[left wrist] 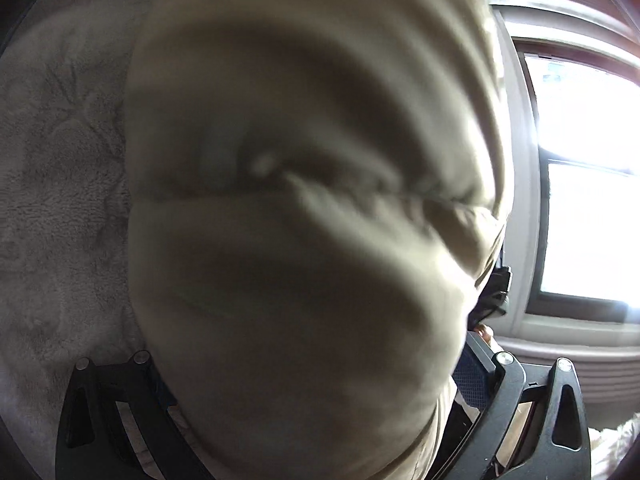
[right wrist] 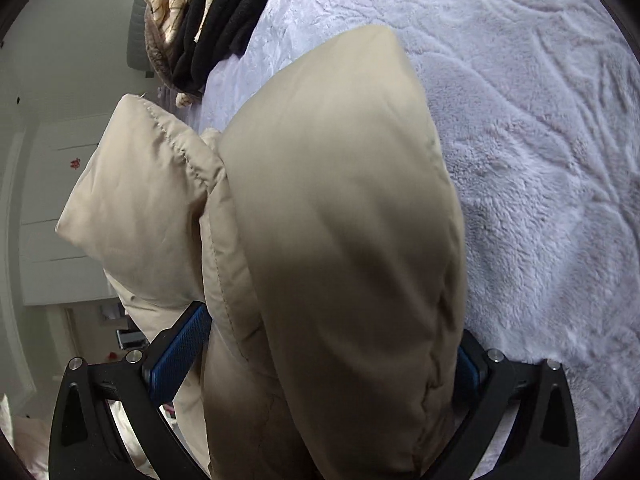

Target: Fold large clothes

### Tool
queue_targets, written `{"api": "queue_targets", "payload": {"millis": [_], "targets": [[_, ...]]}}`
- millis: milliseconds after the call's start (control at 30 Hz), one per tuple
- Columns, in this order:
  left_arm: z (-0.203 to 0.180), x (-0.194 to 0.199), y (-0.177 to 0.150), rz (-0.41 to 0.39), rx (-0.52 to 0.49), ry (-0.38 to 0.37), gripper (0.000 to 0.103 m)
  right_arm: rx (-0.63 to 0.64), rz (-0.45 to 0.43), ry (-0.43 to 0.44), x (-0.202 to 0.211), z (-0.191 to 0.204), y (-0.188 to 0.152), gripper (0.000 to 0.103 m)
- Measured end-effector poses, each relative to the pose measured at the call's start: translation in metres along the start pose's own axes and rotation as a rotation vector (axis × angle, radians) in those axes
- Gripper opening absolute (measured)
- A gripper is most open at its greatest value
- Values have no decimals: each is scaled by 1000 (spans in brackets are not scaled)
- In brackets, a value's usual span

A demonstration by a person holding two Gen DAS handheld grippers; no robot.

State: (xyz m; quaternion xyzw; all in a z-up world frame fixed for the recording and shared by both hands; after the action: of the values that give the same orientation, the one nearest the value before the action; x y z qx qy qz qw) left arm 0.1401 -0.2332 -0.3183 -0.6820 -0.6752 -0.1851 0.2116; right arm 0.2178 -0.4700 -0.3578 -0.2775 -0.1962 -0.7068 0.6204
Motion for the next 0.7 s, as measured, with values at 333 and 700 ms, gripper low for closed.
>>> {"api": "queue_targets", "payload": {"millis": [333, 700], "targets": [[-60, 18, -6, -83, -157, 81, 86, -10, -54, 79, 18, 39, -17, 51], [-52, 124, -1, -167, -216, 86, 86, 93, -93, 121, -27, 151, -39, 51]]}}
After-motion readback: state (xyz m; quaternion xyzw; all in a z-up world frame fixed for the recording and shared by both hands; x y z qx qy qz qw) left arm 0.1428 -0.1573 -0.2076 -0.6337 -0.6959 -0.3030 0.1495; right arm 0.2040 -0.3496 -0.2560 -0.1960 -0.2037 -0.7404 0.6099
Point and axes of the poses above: each gripper's, at about its wrist camera, not at the fingertips, and x roughly against the way its jaws point, z to its left, y to its top, the point moved 4 cm from there along -x, roughly the way its jaws point, and after that the axes turned 7 degrees about -y, right-handed, at the moved point
